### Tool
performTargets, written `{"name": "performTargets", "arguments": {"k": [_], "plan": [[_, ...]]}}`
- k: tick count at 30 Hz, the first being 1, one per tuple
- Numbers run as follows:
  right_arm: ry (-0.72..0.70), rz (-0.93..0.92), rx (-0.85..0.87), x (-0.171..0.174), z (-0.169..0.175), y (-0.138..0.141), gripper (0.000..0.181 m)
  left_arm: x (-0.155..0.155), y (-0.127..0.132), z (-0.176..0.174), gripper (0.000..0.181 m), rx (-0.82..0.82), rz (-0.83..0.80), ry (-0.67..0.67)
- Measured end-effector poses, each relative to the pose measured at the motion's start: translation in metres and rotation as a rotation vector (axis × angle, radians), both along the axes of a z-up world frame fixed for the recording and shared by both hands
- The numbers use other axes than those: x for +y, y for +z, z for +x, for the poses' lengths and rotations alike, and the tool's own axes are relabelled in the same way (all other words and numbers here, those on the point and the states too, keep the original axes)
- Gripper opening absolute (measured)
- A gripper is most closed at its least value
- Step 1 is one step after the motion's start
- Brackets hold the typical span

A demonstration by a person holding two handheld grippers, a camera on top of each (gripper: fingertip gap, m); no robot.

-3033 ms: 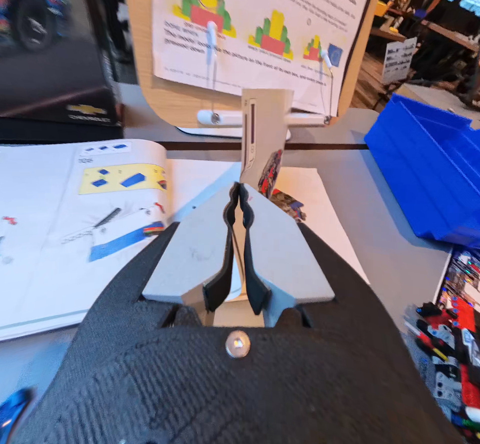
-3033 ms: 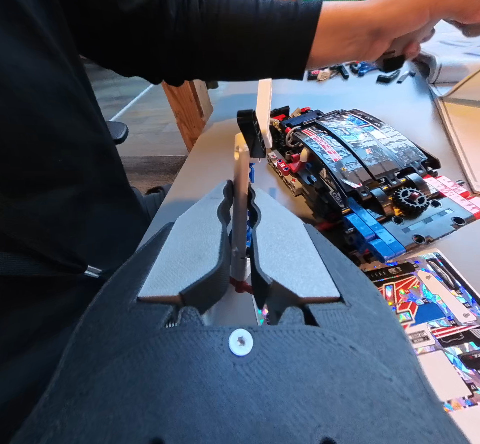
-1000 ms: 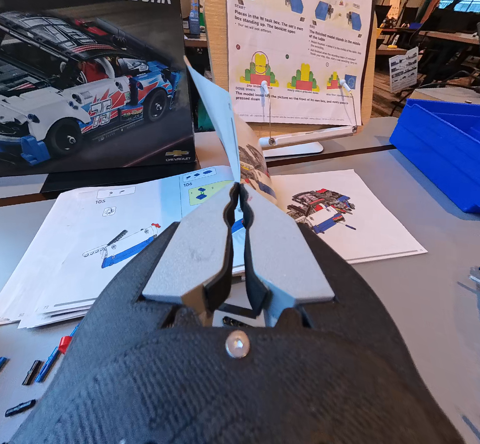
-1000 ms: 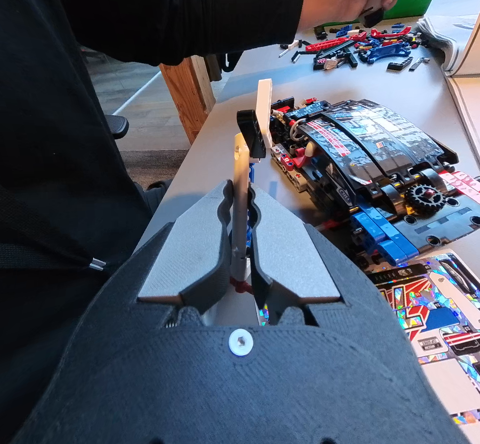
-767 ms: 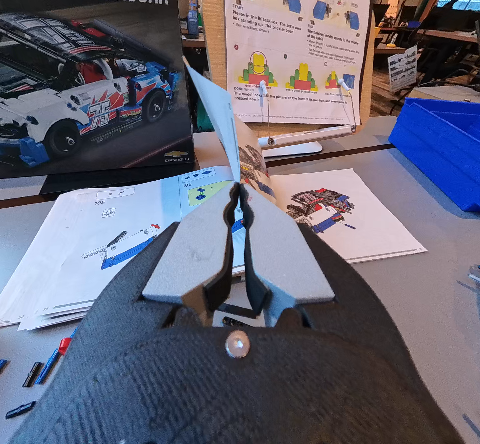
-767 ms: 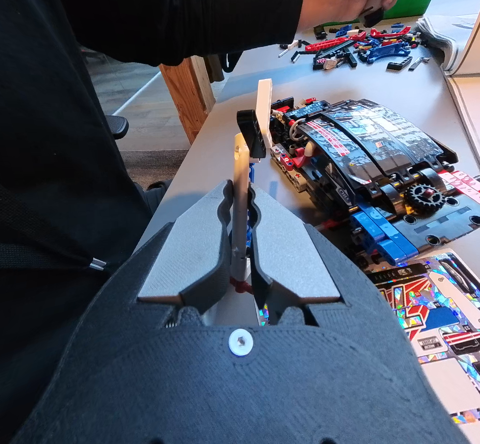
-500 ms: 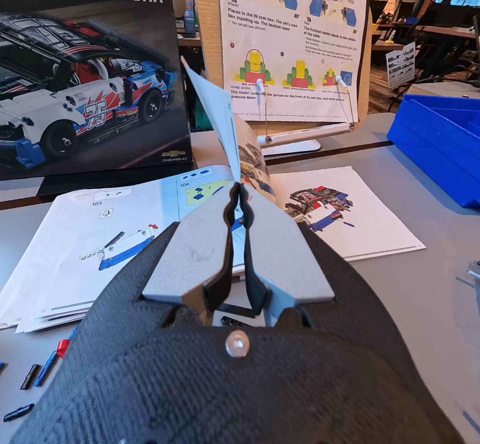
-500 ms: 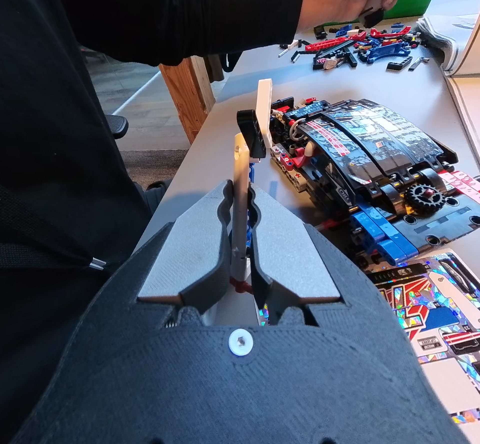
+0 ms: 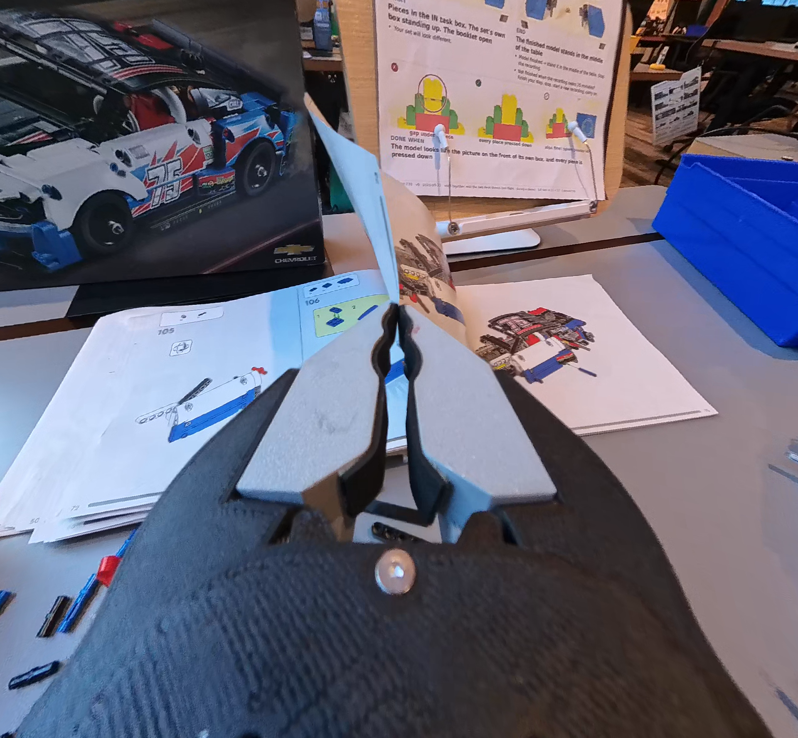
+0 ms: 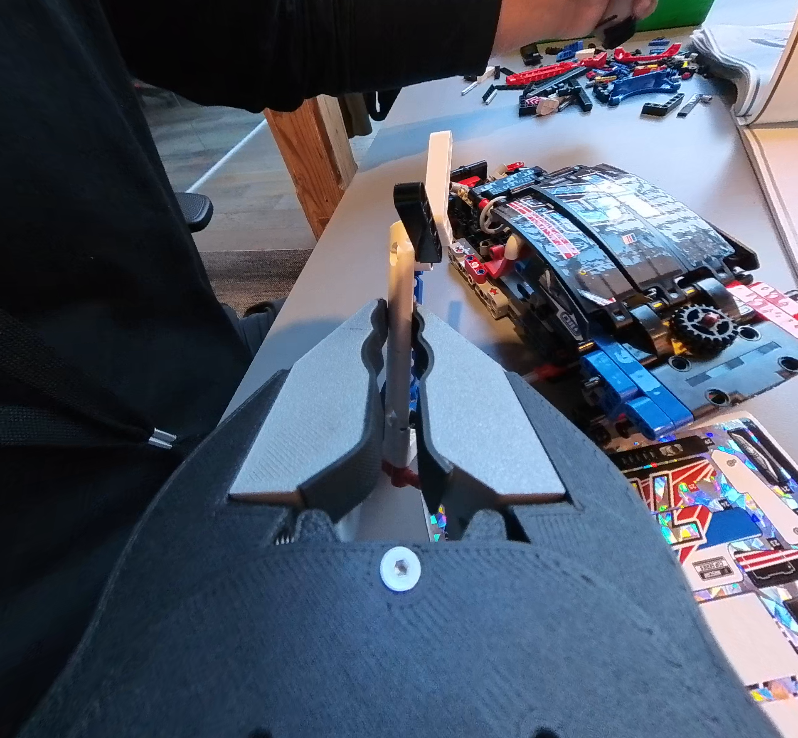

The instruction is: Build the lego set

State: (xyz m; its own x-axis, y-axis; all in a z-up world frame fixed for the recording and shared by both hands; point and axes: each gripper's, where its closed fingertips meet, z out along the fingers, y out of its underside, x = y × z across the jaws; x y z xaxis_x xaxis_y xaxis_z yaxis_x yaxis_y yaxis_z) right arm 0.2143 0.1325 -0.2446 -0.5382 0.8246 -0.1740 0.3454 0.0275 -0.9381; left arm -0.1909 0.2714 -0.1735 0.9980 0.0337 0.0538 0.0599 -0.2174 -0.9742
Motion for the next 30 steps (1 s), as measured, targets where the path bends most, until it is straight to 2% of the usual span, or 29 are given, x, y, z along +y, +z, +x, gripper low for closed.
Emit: {"name": "performTargets", "arguments": {"k": [5,19,30], "plan": [[-0.057,-0.017,-0.035,0.011,-0.003,-0.003,0.006,-0.001,-0.006,-0.012,0.0,-0.048,-0.001,0.05],[-0.052,-0.019,-0.045,0.011,-0.005,-0.005,0.007,-0.008,0.013,0.024,0.0,-0.03,0.036,-0.062],[-0.048,0.017,-0.043,0.008,-0.004,-0.007,0.007,-0.009,0.014,0.027,0.0,-0.027,0.023,-0.07]]}}
